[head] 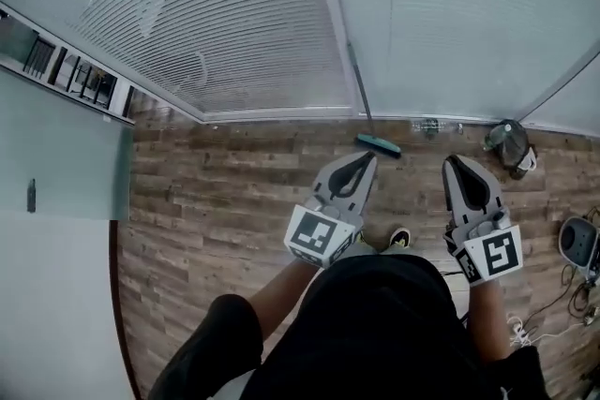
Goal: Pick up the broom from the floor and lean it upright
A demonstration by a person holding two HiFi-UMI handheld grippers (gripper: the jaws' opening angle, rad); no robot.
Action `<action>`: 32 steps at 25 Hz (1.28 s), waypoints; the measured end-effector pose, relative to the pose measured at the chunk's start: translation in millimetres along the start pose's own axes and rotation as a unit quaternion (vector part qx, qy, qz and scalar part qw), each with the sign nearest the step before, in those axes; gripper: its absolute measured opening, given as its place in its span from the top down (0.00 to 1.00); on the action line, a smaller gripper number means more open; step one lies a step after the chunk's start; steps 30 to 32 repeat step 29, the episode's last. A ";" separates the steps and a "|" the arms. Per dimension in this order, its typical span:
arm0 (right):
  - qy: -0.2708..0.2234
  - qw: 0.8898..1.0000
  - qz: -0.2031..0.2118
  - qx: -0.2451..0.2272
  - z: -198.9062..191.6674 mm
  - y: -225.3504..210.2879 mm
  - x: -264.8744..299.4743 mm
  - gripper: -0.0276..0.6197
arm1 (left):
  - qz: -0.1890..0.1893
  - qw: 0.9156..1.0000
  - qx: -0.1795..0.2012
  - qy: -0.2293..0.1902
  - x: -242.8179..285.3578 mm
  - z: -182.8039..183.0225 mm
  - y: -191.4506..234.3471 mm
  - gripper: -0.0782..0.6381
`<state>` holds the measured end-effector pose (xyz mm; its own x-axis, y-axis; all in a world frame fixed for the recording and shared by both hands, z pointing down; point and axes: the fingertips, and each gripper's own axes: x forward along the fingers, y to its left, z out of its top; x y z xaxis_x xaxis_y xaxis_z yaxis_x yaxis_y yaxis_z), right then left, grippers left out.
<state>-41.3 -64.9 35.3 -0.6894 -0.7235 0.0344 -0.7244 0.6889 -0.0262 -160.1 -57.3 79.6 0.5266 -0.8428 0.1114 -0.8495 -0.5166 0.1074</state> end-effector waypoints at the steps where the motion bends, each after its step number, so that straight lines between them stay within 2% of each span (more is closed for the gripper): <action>1: -0.004 1.000 0.003 -0.001 3.0 -0.3 1.1 0.91 | 0.008 1.000 0.005 0.001 -0.4 2.0 -0.1 0.86; 9: -0.024 0.999 0.020 0.021 -5.1 -7.3 -4.5 0.91 | 0.042 0.999 0.003 0.008 -5.6 -9.8 -5.3 0.86; 12: -0.015 0.999 0.023 0.021 -7.2 -3.3 -2.5 0.91 | 0.047 0.999 -0.005 0.009 -12.6 -9.1 -4.6 0.86; 16: 0.010 0.999 0.038 -0.003 -16.4 4.7 -5.8 0.91 | 0.058 0.998 -0.012 0.008 -27.5 -6.5 -1.9 0.86; 18: 0.007 0.999 0.041 -0.004 -20.9 -7.9 -5.2 0.91 | 0.064 0.998 -0.001 0.011 -21.3 -7.6 -1.0 0.86; 20: -0.025 0.999 0.036 0.012 -12.1 -29.0 -5.3 0.91 | 0.063 0.998 0.020 0.006 -3.5 -5.5 -9.0 0.86; 22: -0.038 0.999 0.031 0.023 -10.2 -47.8 -16.7 0.91 | 0.063 0.998 0.023 0.010 9.0 -9.8 -25.8 0.86; 29: -0.027 1.000 0.012 0.008 -12.4 -109.0 -58.2 0.91 | 0.065 0.998 0.023 0.010 37.1 -16.0 -53.4 0.86; 32: -0.027 1.000 0.012 0.008 -12.4 -109.0 -58.2 0.91 | 0.065 0.998 0.023 0.010 37.1 -16.0 -53.4 0.86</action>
